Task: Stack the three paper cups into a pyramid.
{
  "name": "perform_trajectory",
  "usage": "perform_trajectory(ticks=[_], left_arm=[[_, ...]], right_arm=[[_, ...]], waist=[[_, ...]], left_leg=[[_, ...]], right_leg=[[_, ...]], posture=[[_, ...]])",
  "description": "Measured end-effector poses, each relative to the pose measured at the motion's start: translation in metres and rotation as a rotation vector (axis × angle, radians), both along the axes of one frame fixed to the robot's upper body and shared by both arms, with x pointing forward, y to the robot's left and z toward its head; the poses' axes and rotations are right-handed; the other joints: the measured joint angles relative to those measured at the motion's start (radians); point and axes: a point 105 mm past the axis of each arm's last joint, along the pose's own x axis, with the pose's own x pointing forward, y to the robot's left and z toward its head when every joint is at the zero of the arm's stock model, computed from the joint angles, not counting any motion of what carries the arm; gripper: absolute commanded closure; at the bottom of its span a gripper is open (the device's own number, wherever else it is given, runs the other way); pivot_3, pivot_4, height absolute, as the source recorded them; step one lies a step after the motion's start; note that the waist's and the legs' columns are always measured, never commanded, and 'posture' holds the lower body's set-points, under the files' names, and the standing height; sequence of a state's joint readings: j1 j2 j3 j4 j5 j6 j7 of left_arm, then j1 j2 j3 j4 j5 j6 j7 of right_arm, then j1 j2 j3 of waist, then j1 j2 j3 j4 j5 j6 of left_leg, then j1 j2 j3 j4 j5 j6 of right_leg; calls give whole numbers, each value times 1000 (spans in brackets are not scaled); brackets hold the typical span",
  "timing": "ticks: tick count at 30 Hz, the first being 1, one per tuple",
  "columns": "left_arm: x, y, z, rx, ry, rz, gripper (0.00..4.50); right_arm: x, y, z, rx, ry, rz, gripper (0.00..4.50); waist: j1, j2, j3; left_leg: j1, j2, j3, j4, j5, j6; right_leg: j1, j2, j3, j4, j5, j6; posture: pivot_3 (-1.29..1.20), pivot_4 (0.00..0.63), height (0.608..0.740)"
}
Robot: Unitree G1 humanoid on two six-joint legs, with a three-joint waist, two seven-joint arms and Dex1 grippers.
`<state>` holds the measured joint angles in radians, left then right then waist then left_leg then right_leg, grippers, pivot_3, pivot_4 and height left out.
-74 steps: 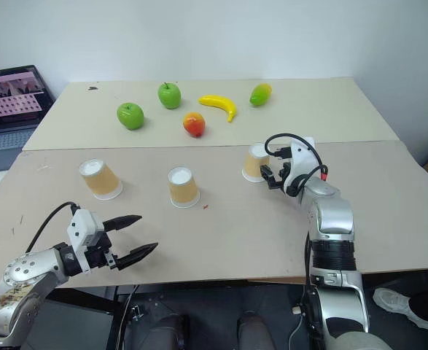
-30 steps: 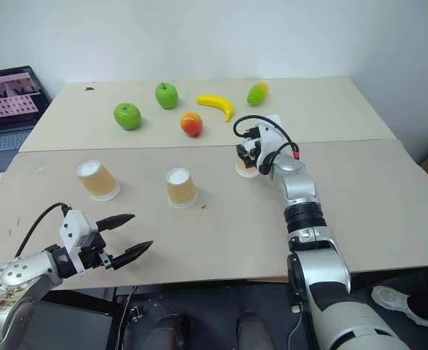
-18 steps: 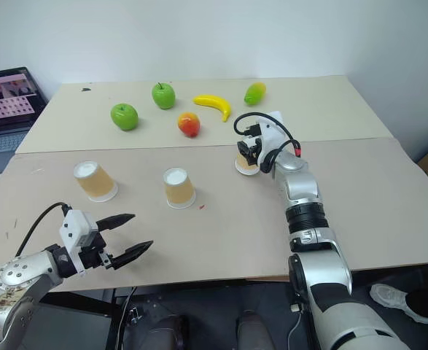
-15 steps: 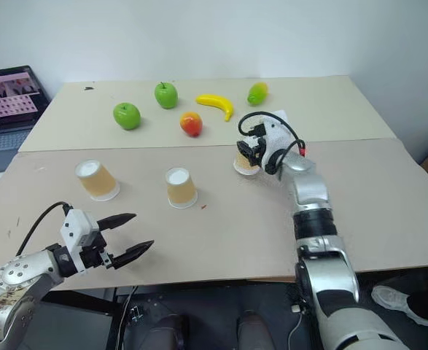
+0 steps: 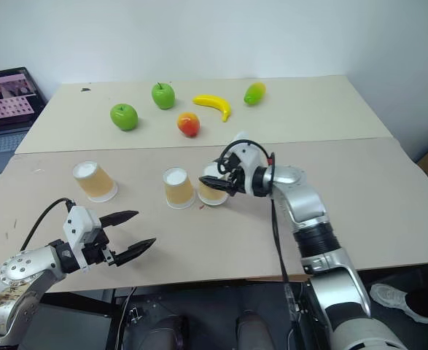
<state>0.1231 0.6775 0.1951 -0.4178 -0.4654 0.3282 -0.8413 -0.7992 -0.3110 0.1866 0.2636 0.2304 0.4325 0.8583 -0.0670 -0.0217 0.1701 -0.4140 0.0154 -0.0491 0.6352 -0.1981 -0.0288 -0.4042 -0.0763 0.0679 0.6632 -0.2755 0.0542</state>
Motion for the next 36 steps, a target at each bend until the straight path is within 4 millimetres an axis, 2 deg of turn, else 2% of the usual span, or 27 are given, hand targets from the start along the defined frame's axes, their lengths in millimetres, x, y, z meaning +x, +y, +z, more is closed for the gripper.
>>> perform_trajectory(ticks=[6,13,19,24,26,29,36], left_arm=[[-3,4,0,5,3,24,0],[-6,3,0,7,4,36,0],[-6,5,1,7,1,49,0],[-5,4,1,7,-1,50,0],[-5,4,1,7,-2,49,0],[-5,4,2,8,-5,48,0],[-4,4,3,9,-9,46,0]], right_arm=[[6,16,8,18,-24,38,1731],[8,26,2,24,-8,66,1731],[14,23,-9,-7,0,42,1731],[18,21,-10,-21,-15,26,1731],[18,21,-10,-16,-17,23,722],[19,20,-11,-15,-12,14,35],[16,21,-8,-11,-18,24,35]], waist=[[0,0,0],[0,0,0],[0,0,0],[0,0,0],[0,0,0],[0,0,0],[-1,0,0]], left_leg=[[1,0,0,0,0,0],[1,0,0,0,0,0],[1,0,0,0,0,0],[1,0,0,0,0,0],[1,0,0,0,0,0],[1,0,0,0,0,0],[1,0,0,0,0,0]], right_leg=[[0,0,0,0,0,0],[0,0,0,1,0,0],[0,0,0,0,0,0],[0,0,0,1,0,0],[1,0,0,1,0,0],[0,0,0,1,0,0],[0,0,0,1,0,0]], posture=[[0,150,732],[0,150,732],[0,150,732],[0,150,732],[0,150,732],[0,150,732],[0,150,732]])
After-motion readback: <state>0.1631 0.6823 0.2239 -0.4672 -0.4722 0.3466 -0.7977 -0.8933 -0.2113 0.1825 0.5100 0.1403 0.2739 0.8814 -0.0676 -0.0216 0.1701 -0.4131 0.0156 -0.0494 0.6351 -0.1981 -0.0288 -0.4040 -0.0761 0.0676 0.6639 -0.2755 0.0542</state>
